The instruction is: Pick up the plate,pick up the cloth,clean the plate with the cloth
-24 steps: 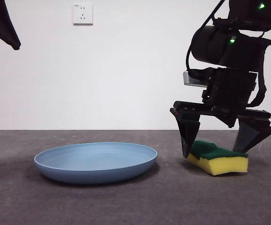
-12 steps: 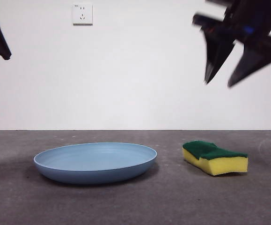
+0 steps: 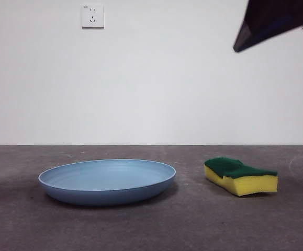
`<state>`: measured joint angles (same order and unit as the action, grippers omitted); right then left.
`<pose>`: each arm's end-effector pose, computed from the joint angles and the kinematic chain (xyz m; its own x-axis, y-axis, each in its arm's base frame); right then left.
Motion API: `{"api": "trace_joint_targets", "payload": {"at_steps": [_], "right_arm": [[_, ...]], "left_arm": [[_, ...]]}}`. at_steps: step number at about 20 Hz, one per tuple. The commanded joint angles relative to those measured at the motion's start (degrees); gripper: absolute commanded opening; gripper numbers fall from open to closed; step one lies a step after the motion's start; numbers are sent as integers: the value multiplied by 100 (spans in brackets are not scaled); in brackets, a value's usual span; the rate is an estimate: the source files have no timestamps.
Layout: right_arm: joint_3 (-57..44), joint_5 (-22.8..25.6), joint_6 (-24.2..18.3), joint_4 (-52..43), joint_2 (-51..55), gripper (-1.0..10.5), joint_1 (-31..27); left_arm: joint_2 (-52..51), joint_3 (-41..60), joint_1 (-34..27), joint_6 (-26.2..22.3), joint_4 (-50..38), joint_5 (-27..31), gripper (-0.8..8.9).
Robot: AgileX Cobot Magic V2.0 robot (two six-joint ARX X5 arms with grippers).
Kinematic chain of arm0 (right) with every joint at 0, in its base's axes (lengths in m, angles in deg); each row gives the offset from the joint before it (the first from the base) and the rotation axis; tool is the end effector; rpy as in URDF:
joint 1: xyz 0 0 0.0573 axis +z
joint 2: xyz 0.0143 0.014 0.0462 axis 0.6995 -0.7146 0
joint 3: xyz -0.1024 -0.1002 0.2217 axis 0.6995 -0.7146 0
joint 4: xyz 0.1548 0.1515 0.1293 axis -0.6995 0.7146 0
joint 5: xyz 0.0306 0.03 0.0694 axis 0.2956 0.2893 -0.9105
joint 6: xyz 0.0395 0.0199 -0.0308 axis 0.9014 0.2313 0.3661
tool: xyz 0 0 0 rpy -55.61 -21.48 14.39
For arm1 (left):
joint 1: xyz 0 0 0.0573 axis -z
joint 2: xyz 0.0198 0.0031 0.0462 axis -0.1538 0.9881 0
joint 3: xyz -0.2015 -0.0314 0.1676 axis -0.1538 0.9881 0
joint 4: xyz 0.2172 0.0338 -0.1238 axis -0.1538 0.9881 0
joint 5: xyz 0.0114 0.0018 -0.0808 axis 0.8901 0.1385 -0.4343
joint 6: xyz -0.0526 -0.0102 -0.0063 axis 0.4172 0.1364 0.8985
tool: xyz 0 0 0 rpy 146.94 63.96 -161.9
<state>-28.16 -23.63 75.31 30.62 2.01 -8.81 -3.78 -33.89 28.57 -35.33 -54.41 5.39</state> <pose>0.1655 0.1160 0.2890 0.7270 0.4321 -0.5336 -0.4675 0.8807 0.0763 0.1356 -0.0478 0.2548 0.8699 -0.2869 -0.4013 0.2755 0.9573 -0.0873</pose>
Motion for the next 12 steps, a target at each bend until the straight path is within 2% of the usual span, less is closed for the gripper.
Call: {"api": "trace_joint_targets", "payload": {"at_steps": [1,4,6,12], "right_arm": [[-640,81,203,-479,343,-12,105],[-1091,79,192,-621,605,-12,168],[-1091,79,321,-444,603,-11,162],[-1091,76,313,-437,608,-10,162]], "left_arm": [[-584,605,15,125,-308,13,-8],[-1132,1047,15,195,-634,9,-8],[-1143,1027,15,188,-616,-2,-3],[-1067,1027,15,188,-605,7,-3]]}}
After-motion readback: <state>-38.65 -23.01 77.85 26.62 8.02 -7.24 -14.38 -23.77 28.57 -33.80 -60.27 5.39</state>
